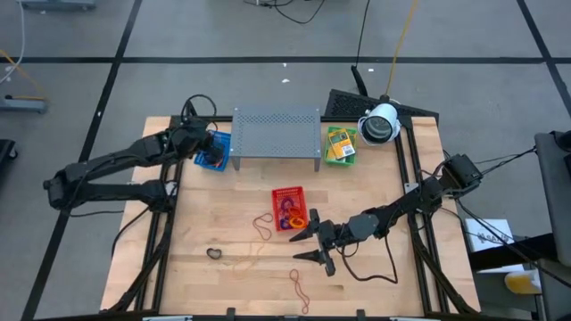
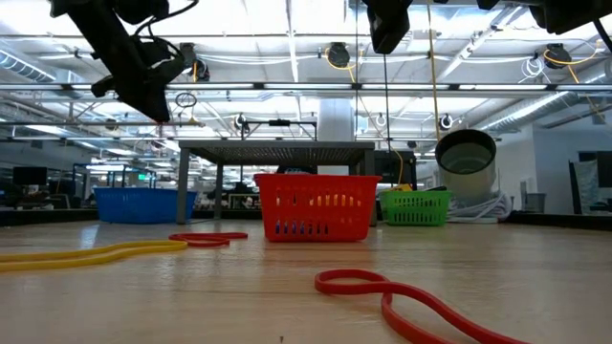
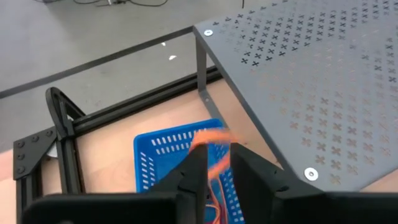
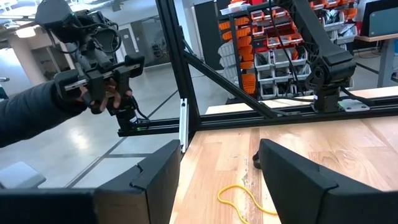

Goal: Pick & Place Office Desk Supplies
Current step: Put the orange rubber band into the blue basket, then put the black rubber band into the blue basket

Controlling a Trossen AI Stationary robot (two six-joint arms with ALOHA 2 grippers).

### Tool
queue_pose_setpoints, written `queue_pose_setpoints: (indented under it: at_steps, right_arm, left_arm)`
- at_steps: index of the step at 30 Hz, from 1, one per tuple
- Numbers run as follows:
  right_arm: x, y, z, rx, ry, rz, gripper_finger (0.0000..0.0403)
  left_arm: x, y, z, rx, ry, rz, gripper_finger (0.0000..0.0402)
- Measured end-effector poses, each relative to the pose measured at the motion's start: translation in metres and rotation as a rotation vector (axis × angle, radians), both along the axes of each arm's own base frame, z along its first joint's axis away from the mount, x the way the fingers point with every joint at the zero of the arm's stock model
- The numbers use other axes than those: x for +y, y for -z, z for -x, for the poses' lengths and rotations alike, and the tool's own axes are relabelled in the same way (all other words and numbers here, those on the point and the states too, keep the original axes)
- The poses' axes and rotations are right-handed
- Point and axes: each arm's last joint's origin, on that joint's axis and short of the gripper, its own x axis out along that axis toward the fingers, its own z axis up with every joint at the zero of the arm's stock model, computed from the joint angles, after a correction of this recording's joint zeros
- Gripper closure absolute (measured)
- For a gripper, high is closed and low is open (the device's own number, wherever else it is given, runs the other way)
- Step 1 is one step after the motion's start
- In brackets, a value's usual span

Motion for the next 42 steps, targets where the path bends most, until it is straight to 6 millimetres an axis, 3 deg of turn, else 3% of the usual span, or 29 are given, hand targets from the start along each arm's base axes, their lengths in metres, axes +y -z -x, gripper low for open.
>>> queue_pose_setpoints:
  at_steps: [11, 21, 26, 33, 37, 42]
  right_arm:
    - [0.000, 0.000, 0.000, 0.002, -0.001, 0.001, 0.0195]
    - [0.001, 0.004, 0.000, 0.036, -0.025, 0.017, 0.0195]
    - [0.004, 0.006, 0.002, 0.056, -0.127, 0.026, 0.0195]
    - [0.017, 0.007, 0.008, 0.065, -0.225, 0.050, 0.0195]
    - [0.022, 0.007, 0.011, 0.056, -0.243, 0.063, 0.0195]
    - [0.023, 0.007, 0.012, 0.055, -0.245, 0.065, 0.0195]
  left_arm:
    - [-0.002, 0.002, 0.000, -0.002, 0.040, 0.053, 0.0259]
    - [-0.027, 0.012, -0.002, -0.029, 0.393, 0.437, 0.0256]
    - [-0.057, 0.011, -0.013, -0.083, 0.570, 0.580, 0.0256]
    - [-0.121, 0.009, -0.024, -0.135, 0.812, 0.527, 0.0256]
    - [-0.160, 0.017, -0.014, -0.134, 0.936, 0.486, 0.0256]
    - [-0.201, 0.043, 0.009, -0.189, 1.016, 0.474, 0.0256]
